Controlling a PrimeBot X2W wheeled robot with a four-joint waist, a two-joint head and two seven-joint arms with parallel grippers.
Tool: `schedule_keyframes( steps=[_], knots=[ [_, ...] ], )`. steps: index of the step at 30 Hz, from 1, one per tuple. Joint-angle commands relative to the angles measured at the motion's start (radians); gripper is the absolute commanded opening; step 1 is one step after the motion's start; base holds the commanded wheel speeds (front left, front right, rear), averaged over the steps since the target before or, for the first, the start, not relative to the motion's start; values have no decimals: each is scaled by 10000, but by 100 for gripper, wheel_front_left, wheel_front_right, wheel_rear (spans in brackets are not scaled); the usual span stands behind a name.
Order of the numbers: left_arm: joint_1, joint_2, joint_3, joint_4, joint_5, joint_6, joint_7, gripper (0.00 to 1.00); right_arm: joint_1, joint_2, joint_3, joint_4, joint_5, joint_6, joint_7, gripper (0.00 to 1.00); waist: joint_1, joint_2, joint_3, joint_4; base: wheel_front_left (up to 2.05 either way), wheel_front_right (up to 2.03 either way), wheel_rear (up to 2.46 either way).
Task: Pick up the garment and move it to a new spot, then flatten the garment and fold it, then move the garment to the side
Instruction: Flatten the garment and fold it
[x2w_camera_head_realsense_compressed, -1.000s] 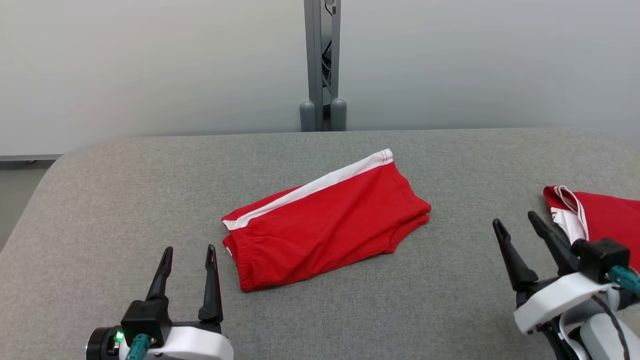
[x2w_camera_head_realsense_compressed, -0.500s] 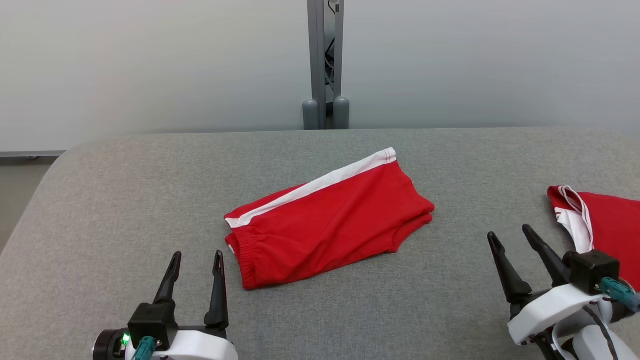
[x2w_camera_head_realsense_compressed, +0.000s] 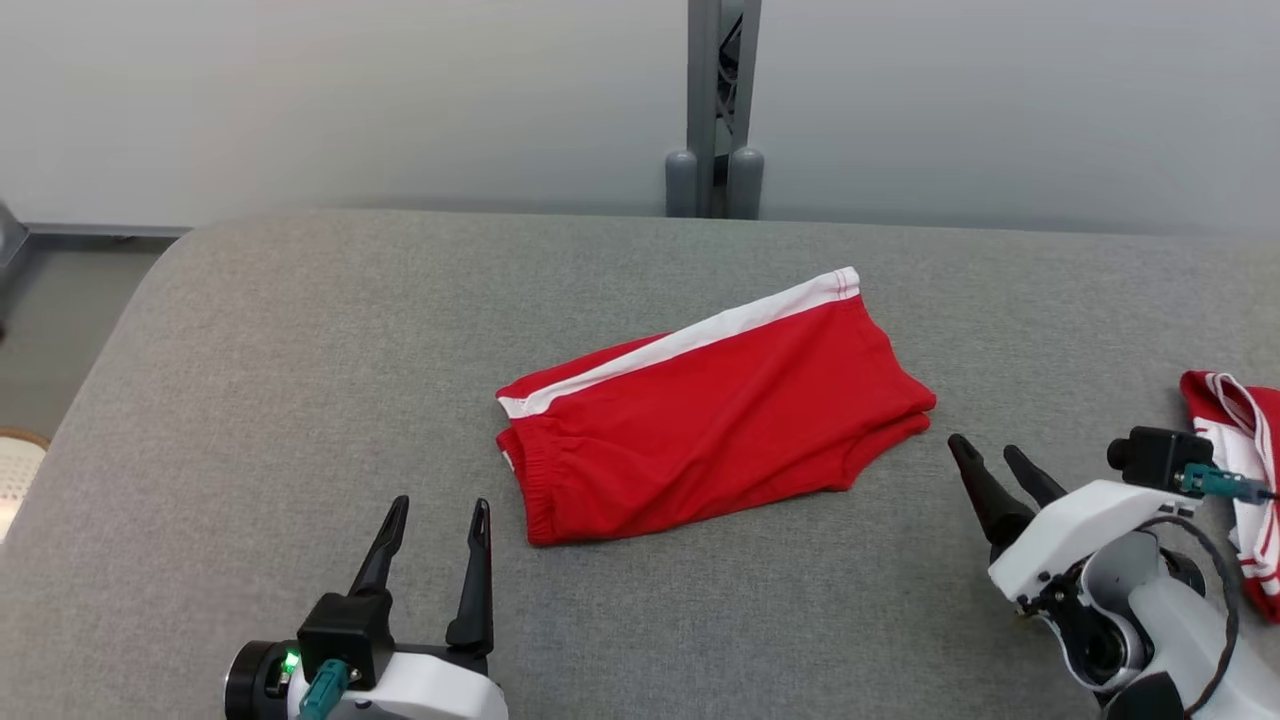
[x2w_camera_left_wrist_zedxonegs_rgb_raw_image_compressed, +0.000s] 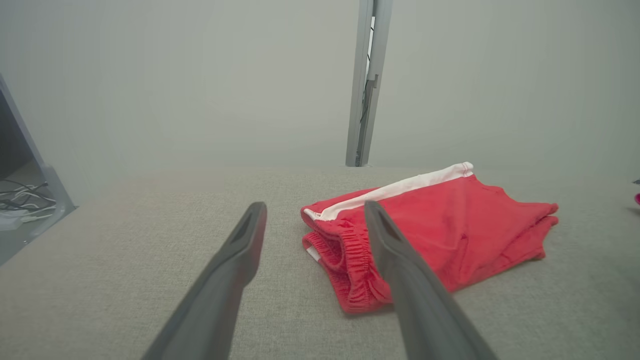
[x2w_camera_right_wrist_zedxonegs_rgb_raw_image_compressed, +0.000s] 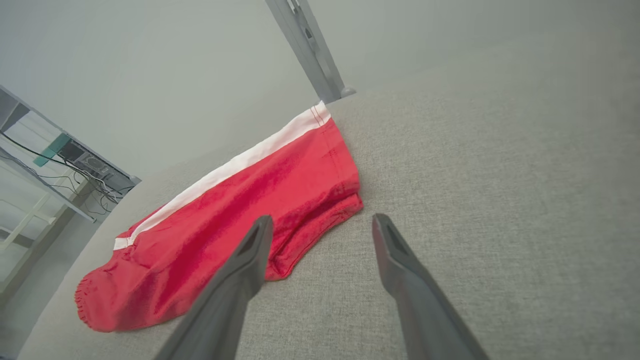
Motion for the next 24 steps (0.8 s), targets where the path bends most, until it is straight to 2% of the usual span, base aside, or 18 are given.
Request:
schedule_keyframes(
  steps=[1, 8, 15, 24],
  knots=[
    [-114, 57, 8, 52, -113, -28, -24, 100, -105, -11, -30, 94, 92, -5, 81, 100, 0, -1, 197, 204, 0, 0, 0],
    [-453, 54, -402, 190, -393, 7, -24, 100, -1250, 205, -605, 1704, 1456, -5, 716, 100, 0, -1, 660, 813, 0, 0, 0],
    [-562, 52, -606, 134, -410, 130, -24, 100, -2134, 400, -707, 3230, 1824, -3, 1087, 100, 0, -1, 914, 1208, 0, 0, 0],
    [-803, 52, -733, -224, -452, 406, -24, 100, -3011, 611, -1093, 4575, 2301, -5, 968, 100, 0, -1, 1324, 1511, 0, 0, 0]
  ],
)
